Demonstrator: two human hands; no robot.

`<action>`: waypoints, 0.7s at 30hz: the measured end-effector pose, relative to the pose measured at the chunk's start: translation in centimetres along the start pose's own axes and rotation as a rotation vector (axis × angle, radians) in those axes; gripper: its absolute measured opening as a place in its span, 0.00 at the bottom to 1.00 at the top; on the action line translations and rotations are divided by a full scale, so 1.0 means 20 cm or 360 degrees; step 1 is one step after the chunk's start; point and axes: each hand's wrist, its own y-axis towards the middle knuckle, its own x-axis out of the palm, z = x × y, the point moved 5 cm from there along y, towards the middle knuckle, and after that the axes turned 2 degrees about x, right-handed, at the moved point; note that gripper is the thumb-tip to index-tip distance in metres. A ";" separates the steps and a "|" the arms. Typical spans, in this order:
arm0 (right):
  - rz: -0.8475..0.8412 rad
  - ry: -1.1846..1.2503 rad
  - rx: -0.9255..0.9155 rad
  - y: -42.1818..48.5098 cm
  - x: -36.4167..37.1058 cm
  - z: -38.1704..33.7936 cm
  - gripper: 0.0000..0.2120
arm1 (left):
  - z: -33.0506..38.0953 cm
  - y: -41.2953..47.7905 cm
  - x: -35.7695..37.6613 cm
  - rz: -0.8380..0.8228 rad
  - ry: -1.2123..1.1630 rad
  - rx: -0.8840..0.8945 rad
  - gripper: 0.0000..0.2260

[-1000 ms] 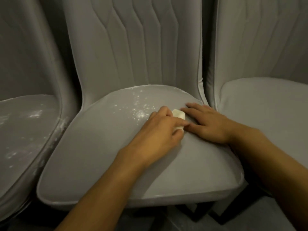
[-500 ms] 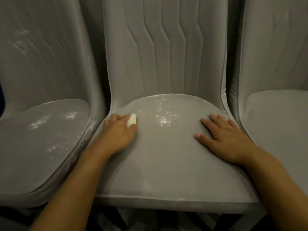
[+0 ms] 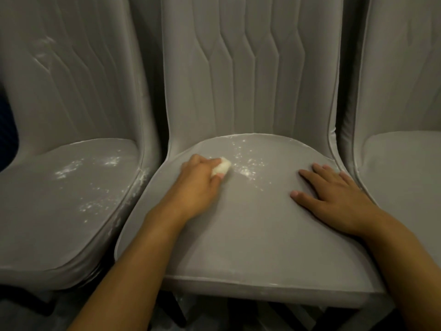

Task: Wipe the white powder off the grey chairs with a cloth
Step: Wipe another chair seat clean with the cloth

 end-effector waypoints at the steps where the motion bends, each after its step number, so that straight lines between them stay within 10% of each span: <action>1: 0.0005 -0.0001 -0.0001 0.00 0.00 0.00 0.37 | -0.07 0.01 -0.04 0.0065 0.0102 -0.0103 0.21; 5: 0.0014 -0.0017 -0.0018 -0.01 0.00 0.00 0.36 | -0.21 -0.03 -0.07 0.0073 0.0213 -0.0363 0.18; 14: 0.0012 0.0008 -0.0025 0.00 0.00 0.01 0.42 | 0.29 -0.13 0.17 -0.0250 -0.0202 0.0274 0.21; 21: 0.0030 -0.0030 -0.0027 -0.01 0.01 0.01 0.42 | -0.10 -0.12 -0.14 0.0244 0.0140 -0.0232 0.18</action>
